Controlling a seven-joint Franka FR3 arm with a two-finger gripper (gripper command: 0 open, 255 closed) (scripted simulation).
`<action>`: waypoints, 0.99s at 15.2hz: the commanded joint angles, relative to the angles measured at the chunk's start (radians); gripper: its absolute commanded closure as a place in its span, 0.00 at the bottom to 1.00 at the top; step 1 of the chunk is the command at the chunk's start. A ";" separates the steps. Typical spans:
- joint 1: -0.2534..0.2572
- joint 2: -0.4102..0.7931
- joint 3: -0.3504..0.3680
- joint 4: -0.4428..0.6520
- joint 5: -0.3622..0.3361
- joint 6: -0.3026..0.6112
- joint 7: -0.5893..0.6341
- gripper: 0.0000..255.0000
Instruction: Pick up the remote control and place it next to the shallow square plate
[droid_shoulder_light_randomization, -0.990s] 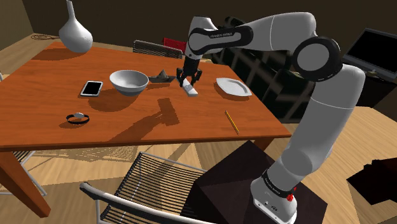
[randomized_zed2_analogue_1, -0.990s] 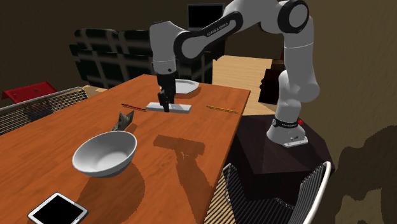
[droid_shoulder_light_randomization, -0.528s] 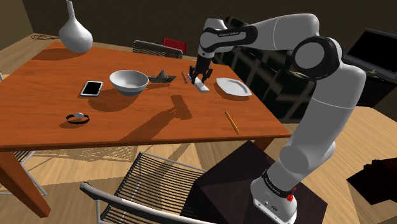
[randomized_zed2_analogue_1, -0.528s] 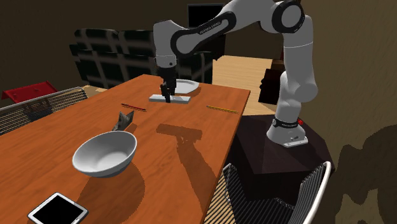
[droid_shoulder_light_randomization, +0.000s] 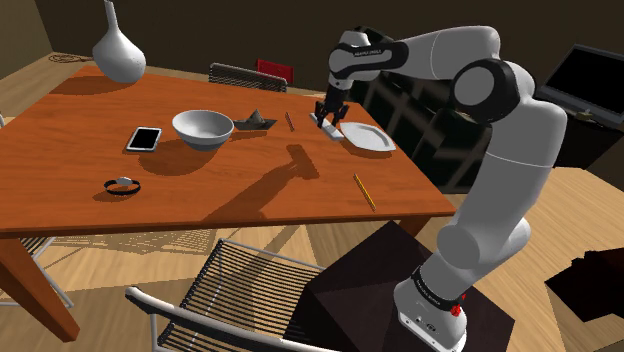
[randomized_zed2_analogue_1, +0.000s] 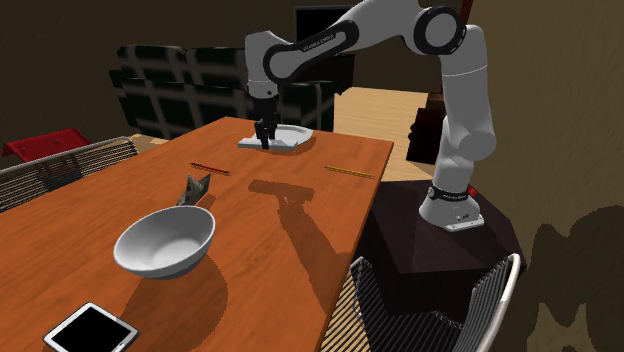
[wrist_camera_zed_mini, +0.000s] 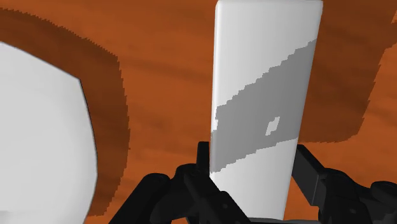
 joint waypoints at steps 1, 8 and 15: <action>-0.004 0.011 -0.002 -0.007 -0.001 0.018 -0.007 1.00; -0.003 0.042 -0.004 -0.059 -0.005 0.101 -0.005 1.00; -0.001 0.079 -0.006 -0.098 -0.009 0.176 -0.003 1.00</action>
